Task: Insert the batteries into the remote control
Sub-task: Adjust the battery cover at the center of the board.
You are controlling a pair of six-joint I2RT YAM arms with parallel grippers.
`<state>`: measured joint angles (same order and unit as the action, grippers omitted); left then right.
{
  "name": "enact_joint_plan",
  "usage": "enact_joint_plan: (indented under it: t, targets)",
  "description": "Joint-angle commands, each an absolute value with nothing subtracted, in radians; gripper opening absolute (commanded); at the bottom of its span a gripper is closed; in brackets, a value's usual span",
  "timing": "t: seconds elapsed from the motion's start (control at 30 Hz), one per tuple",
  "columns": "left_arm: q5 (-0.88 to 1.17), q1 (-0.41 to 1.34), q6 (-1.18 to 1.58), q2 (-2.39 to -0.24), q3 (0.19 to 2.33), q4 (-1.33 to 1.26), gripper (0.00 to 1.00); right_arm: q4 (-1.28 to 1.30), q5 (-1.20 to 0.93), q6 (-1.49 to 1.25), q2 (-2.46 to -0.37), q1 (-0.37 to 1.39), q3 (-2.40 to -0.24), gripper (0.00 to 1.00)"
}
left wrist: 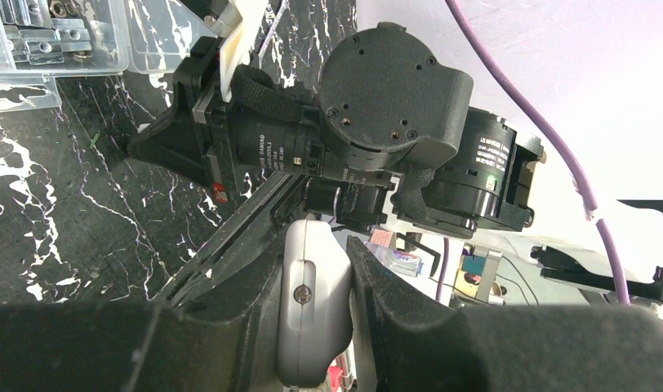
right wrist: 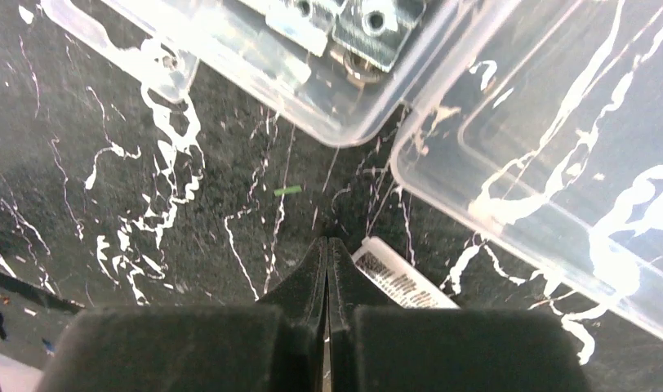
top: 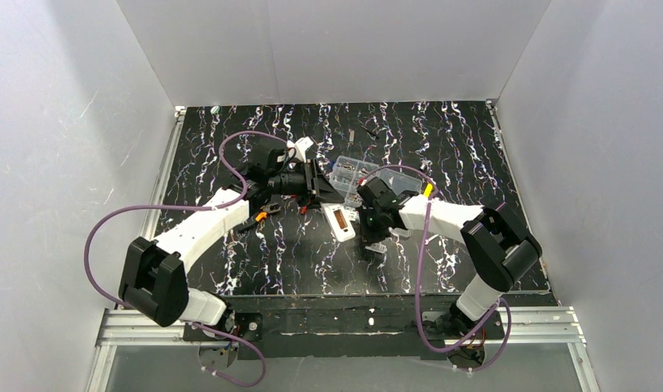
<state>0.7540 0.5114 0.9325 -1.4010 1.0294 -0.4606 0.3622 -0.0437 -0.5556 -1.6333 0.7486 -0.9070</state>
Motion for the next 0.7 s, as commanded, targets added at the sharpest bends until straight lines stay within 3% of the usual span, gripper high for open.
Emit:
enact_joint_plan:
  t: [0.0, 0.33, 0.5, 0.67]
  targets:
    - [0.788, 0.499, 0.913, -1.341, 1.062, -0.439, 0.0, 0.364, 0.044, -0.502, -1.684, 0.752, -0.95, 0.01]
    - [0.79, 0.472, 0.93, -1.327, 1.069, -0.443, 0.0, 0.283, -0.027, -0.412, -1.527, 0.752, -0.93, 0.02]
    - [0.821, 0.41, 1.123, -1.307, 1.081, -0.624, 0.0, 0.283, -0.086, -0.384, -1.487, 0.752, -0.981, 0.19]
    - [0.816, 0.393, 1.112, -1.244, 1.173, -0.536, 0.0, 0.3, -0.176, -0.445, -1.552, 0.754, -1.104, 0.23]
